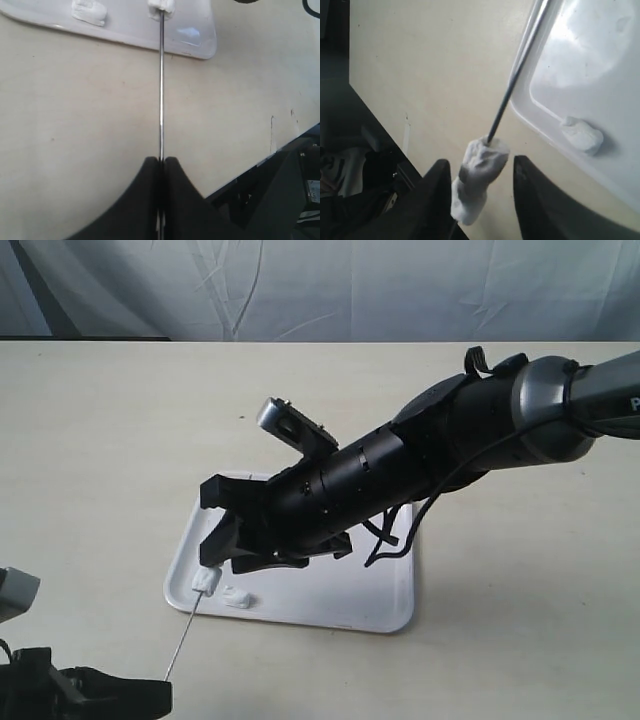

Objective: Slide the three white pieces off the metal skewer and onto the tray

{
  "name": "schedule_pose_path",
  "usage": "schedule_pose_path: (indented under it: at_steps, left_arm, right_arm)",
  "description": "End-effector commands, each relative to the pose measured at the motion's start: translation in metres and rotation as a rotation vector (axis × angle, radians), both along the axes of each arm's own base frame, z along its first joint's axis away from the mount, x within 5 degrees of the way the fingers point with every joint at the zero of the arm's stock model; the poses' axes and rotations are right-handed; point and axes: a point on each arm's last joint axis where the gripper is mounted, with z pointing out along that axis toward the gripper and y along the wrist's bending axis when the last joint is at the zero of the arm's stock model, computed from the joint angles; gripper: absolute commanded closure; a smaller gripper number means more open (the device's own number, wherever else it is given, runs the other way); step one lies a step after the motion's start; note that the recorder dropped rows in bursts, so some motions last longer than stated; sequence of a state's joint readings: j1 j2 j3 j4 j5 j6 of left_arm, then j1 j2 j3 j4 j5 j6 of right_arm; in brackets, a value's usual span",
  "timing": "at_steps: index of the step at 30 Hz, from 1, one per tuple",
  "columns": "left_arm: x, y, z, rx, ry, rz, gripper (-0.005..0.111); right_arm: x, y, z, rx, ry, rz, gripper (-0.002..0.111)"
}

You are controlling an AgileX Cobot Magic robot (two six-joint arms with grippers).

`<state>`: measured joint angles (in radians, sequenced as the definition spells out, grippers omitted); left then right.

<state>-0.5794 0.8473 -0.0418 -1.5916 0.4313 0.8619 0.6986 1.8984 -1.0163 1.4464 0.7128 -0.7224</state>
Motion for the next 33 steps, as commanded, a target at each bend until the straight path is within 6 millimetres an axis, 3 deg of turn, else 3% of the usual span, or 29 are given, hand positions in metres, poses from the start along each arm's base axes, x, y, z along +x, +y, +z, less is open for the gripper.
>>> schedule_pose_path:
  at_steps: [1,33]
  left_arm:
    - [0.0009,-0.0012,0.0028,-0.013,-0.010,-0.003,0.107]
    - [-0.0068,-0.0064,0.0056,-0.058,0.002,-0.106,0.107]
  right_arm:
    - [0.0008,0.0009,0.0003,0.001,-0.008,0.000,0.083]
    - [0.0086,-0.0016,-0.0023,-0.039,-0.075,-0.048,0.086]
